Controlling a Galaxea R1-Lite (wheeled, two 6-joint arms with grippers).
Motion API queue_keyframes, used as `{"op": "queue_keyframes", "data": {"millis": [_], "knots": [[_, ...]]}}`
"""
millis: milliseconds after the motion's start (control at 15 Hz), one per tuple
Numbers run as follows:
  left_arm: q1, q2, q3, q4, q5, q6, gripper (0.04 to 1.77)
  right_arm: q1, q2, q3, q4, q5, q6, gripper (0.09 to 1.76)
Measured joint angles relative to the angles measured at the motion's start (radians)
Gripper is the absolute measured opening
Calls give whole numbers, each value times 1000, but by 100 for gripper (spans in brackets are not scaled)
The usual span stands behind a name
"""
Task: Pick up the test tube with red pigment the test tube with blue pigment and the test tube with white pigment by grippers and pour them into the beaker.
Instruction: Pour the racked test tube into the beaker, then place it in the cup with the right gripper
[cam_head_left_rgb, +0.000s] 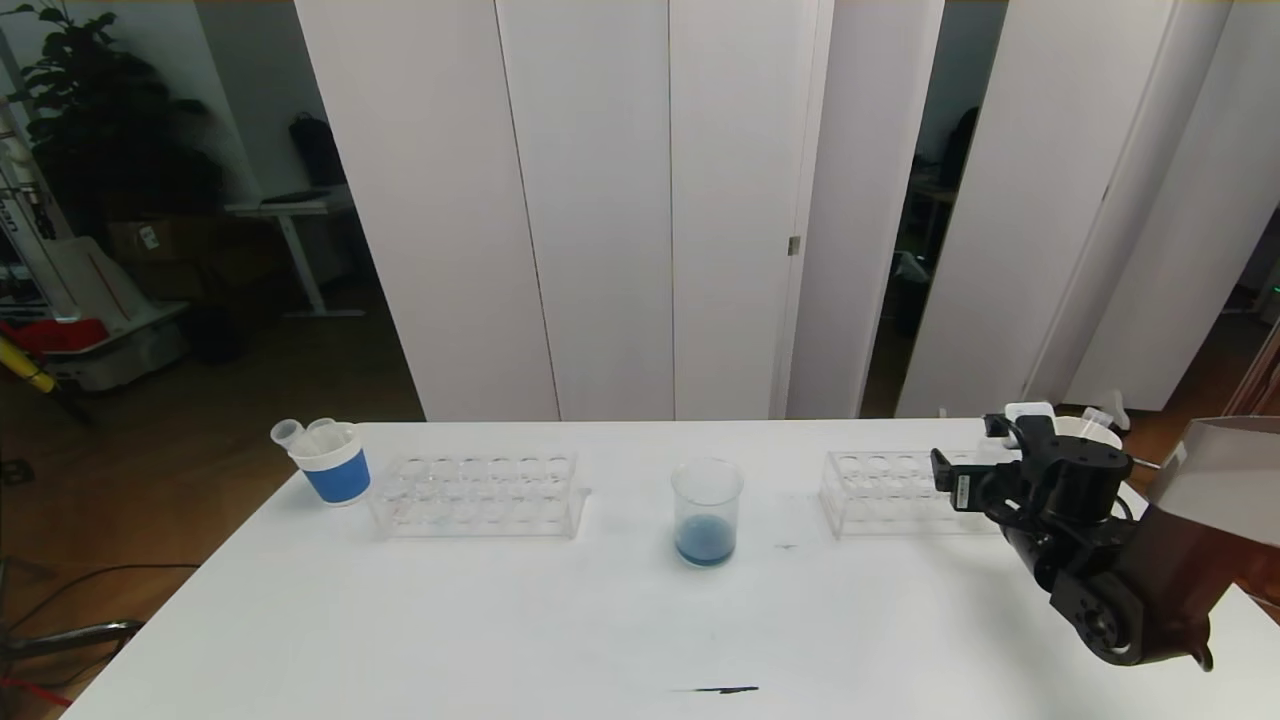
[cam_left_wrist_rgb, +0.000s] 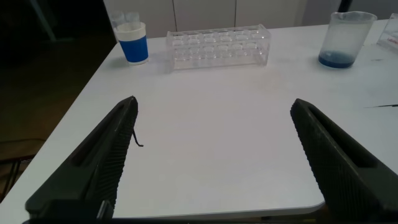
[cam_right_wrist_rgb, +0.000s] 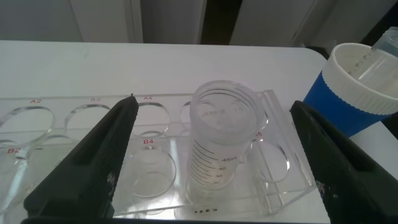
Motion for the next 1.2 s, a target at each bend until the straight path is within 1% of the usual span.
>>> {"op": "queue_keyframes", "data": {"millis": [200, 267, 333, 400, 467, 533, 600, 667, 733, 1200], "knots": [[0, 0, 0, 0, 0, 0, 175, 3, 7, -18, 2, 1, -3, 175], [0, 0, 0, 0, 0, 0, 175, 3, 12, -24, 4, 2, -3, 172], [0, 0, 0, 0, 0, 0, 175, 3, 17, -28, 5, 1, -3, 153], [0, 0, 0, 0, 0, 0, 175, 3, 20, -31, 5, 0, -3, 121], [0, 0, 0, 0, 0, 0, 175, 2, 24, -35, 4, 0, -2, 73], [0, 0, 0, 0, 0, 0, 175, -1, 26, -38, 3, 1, 0, 49], [0, 0, 0, 0, 0, 0, 175, -3, 27, -42, 5, 0, 0, 56], [0, 0, 0, 0, 0, 0, 175, -6, 28, -46, 3, 0, -1, 72], [0, 0, 0, 0, 0, 0, 175, -7, 29, -46, 3, 0, 0, 60], [0, 0, 0, 0, 0, 0, 175, -10, 25, -49, 4, 0, 3, 60]]}}
